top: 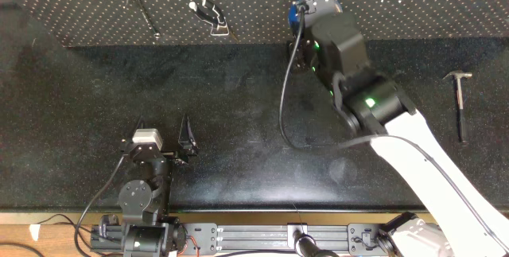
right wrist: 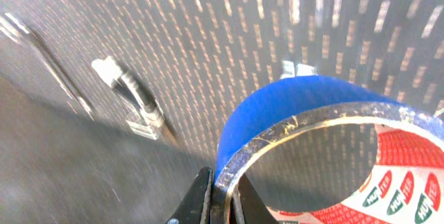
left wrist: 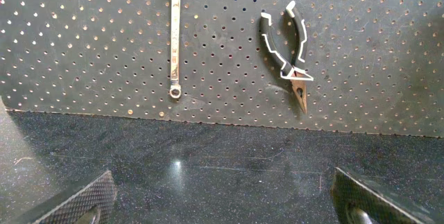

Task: Place Tools Onto Pegboard

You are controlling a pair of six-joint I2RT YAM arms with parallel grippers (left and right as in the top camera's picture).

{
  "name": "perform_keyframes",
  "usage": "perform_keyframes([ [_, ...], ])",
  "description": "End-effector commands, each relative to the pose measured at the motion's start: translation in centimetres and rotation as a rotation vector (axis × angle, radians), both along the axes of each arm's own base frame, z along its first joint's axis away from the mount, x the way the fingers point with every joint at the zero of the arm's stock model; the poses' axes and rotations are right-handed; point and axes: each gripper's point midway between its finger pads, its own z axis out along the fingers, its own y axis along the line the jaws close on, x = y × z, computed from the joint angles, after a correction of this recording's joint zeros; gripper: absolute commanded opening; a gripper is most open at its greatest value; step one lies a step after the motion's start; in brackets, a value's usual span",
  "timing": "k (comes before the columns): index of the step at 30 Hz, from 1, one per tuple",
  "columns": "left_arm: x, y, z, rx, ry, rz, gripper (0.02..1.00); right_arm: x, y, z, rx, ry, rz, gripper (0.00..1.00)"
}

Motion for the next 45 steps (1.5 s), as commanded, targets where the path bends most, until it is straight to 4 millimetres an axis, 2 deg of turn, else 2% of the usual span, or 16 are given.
perform_keyframes([
  [1, 0.0, -0.3, -0.1, 0.015, 0.001, -0.016, 0.996, 1.0, 0.0, 0.9, 0.001, -0.051, -0.031, 0.077],
  [7, 0.0, -0.3, -0.1, 0.015, 0.001, -0.016, 0.993, 5.6, 1.1, -5.3, -0.088, -0.020, -0.089, 0.075],
  [14, 0.0, -0.3, -0.1, 0.015, 0.001, -0.016, 0.996, 8.5, 1.2, -7.1, -0.111, -0.081, -0.159, 0.080],
  [15, 0.0, -0.3, -0.1, 0.015, 0.001, -0.016, 0.996, 8.5, 1.2, -7.0, -0.110, -0.081, -0.159, 0.255],
  [16, 0.0, -0.3, -0.1, 0.015, 0.001, -0.016, 0.996, 8.5, 1.3, -7.0, -0.110, -0.081, -0.158, 0.303],
  [19, 0.0, -0.3, -0.1, 0.015, 0.001, -0.016, 0.993, 7.8, 2.0, -7.2, -0.117, -0.066, -0.132, 0.345],
  [22, 0.0, -0.3, -0.1, 0.015, 0.001, -0.016, 0.996, 4.7, 3.3, -7.0, -0.158, -0.010, -0.074, 0.395],
  [23, 0.0, -0.3, -0.1, 0.015, 0.001, -0.016, 0.993, 3.3, 3.5, -6.3, -0.168, 0.001, -0.053, 0.465],
  [24, 0.0, -0.3, -0.1, 0.015, 0.001, -0.016, 0.993, 1.5, 3.4, -5.4, -0.179, 0.019, -0.030, 0.726],
  [26, 0.0, -0.3, -0.1, 0.015, 0.001, -0.016, 0.993, -3.2, -0.1, -5.0, -0.199, 0.164, 0.000, 0.976],
  [29, 0.0, -0.3, -0.1, 0.015, 0.001, -0.016, 0.996, -9.1, -12.1, -10.2, -0.242, 0.619, -0.190, 0.976],
  [31, 0.0, -0.3, -0.1, 0.015, 0.001, -0.016, 0.993, -12.5, -23.0, -12.8, -0.260, 0.871, -0.433, 0.976],
  [34, 0.0, -0.3, -0.1, 0.015, 0.001, -0.016, 0.996, -14.9, -32.6, -14.3, -0.271, 0.966, -0.550, 0.976],
  [36, 0.0, -0.3, -0.1, 0.015, 0.001, -0.016, 0.996, -15.9, -36.1, -16.4, -0.308, 1.035, -0.502, 0.976],
  [38, 0.0, -0.3, -0.1, 0.015, 0.001, -0.016, 0.996, -15.0, -37.3, -18.6, -0.360, 1.061, -0.403, 0.974],
  [45, 0.0, -0.3, -0.1, 0.015, 0.001, -0.016, 0.996, -11.6, -38.6, -24.5, -0.398, 1.062, -0.229, 0.976],
])
